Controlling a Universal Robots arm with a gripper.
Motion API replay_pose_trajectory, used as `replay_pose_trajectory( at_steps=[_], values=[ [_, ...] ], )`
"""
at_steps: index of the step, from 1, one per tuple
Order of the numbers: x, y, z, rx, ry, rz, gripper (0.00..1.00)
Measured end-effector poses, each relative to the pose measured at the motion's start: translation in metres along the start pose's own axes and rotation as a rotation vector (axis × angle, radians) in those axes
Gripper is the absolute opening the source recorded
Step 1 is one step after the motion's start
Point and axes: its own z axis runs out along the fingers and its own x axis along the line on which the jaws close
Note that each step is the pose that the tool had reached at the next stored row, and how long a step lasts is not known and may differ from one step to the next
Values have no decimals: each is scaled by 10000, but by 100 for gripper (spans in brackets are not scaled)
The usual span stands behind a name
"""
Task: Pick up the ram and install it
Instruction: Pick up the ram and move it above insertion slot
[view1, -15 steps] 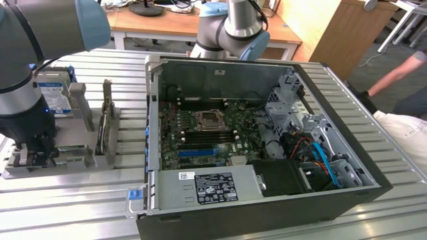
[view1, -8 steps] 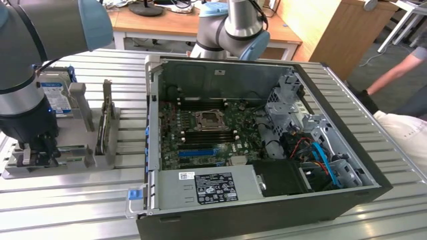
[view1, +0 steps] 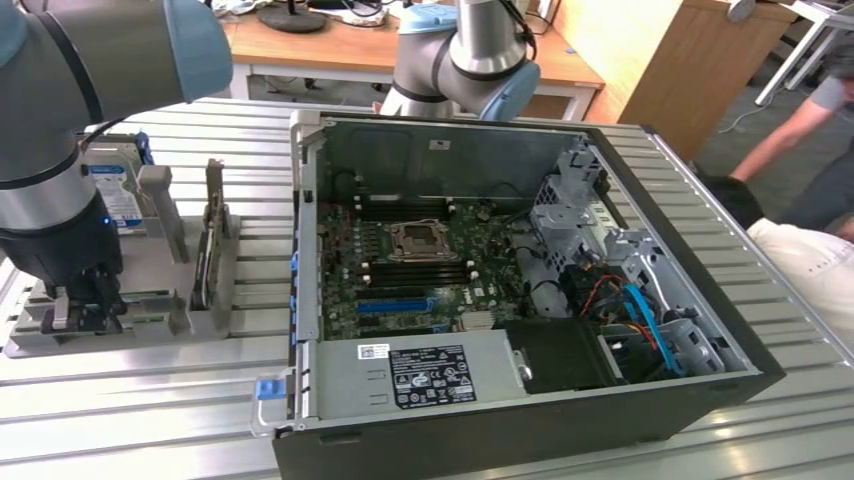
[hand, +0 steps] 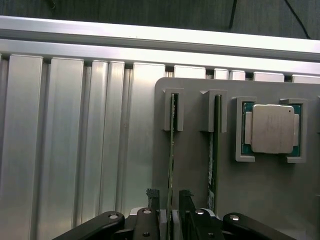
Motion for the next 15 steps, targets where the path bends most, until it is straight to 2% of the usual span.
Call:
replay_pose_trajectory(
  at_steps=[15],
  values=[
    [1,-6,21,0,-2,0,30]
  ],
)
